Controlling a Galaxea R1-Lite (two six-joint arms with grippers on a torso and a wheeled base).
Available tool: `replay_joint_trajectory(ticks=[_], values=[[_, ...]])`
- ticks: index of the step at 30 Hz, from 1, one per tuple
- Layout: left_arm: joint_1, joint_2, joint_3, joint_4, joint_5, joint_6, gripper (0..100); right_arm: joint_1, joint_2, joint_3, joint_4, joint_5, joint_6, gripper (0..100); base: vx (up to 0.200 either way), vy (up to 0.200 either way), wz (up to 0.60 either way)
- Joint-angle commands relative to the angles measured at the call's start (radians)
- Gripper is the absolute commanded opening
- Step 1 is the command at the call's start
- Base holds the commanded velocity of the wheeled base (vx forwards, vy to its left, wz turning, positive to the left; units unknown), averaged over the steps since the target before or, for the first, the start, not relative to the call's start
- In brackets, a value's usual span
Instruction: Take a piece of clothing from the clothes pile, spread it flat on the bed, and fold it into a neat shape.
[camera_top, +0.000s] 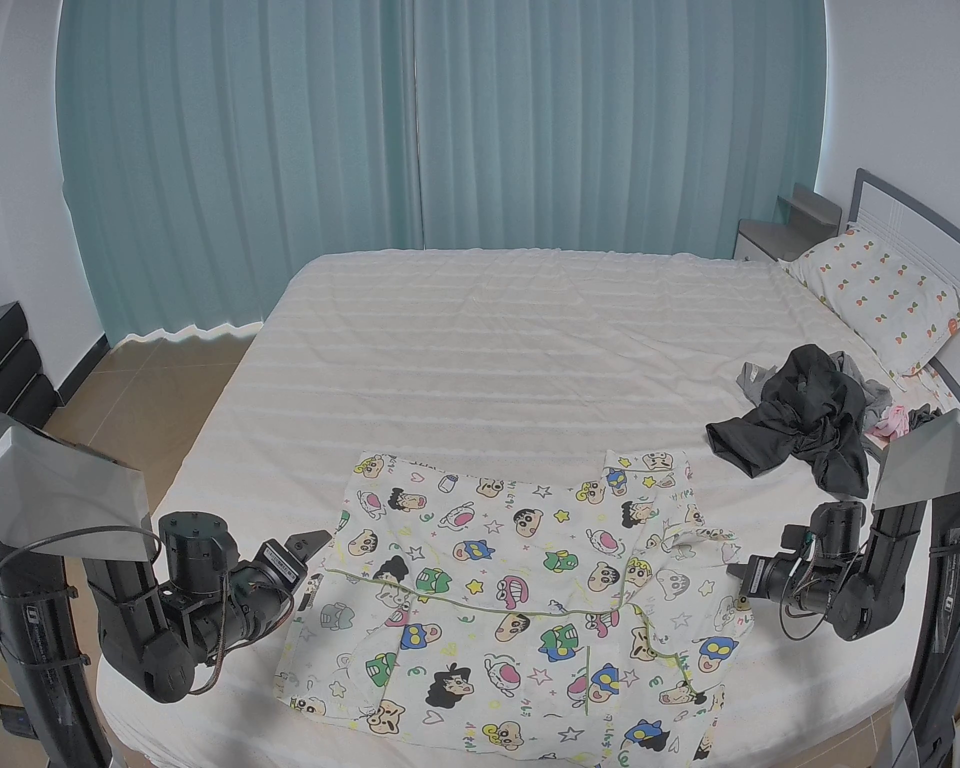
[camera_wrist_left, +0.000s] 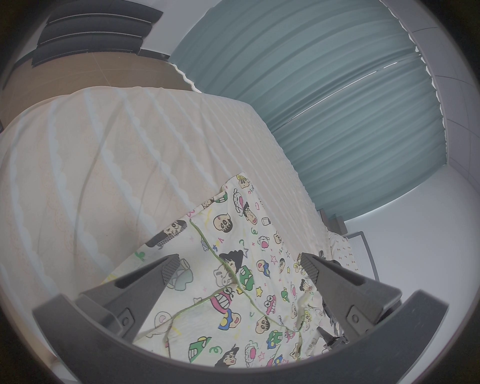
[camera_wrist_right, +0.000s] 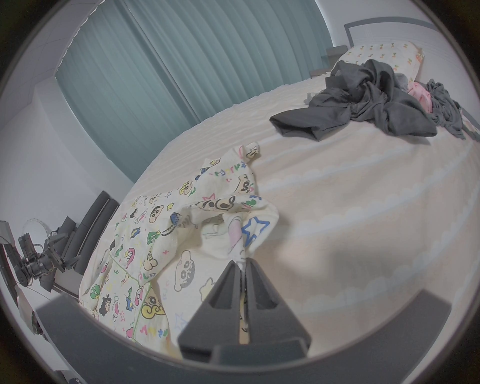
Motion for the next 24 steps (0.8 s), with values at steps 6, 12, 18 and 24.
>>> replay_joint_trajectory(ticks=[6, 12, 18, 24], values=[[-0.005, 0.036, -0.002, 0.0, -0.002, 0.001, 100, -0.014, 0.012, 0.022, 0.038, 0.001, -0.06, 100, 0.0, 0.0, 0.0], [-0.005, 0.049, -0.002, 0.0, -0.002, 0.001, 100, -0.023, 0.014, 0.04, 0.025, 0.007, -0.06, 100, 0.0, 0.0, 0.0], [-0.005, 0.049, -0.003, 0.0, -0.002, -0.001, 100, -0.054, 0.022, 0.078, 0.028, 0.009, -0.06, 100, 0.0, 0.0, 0.0], [-0.005, 0.049, -0.002, 0.0, -0.002, -0.001, 100, -0.069, 0.081, 0.074, 0.029, 0.001, -0.053, 100, 0.0, 0.0, 0.0]])
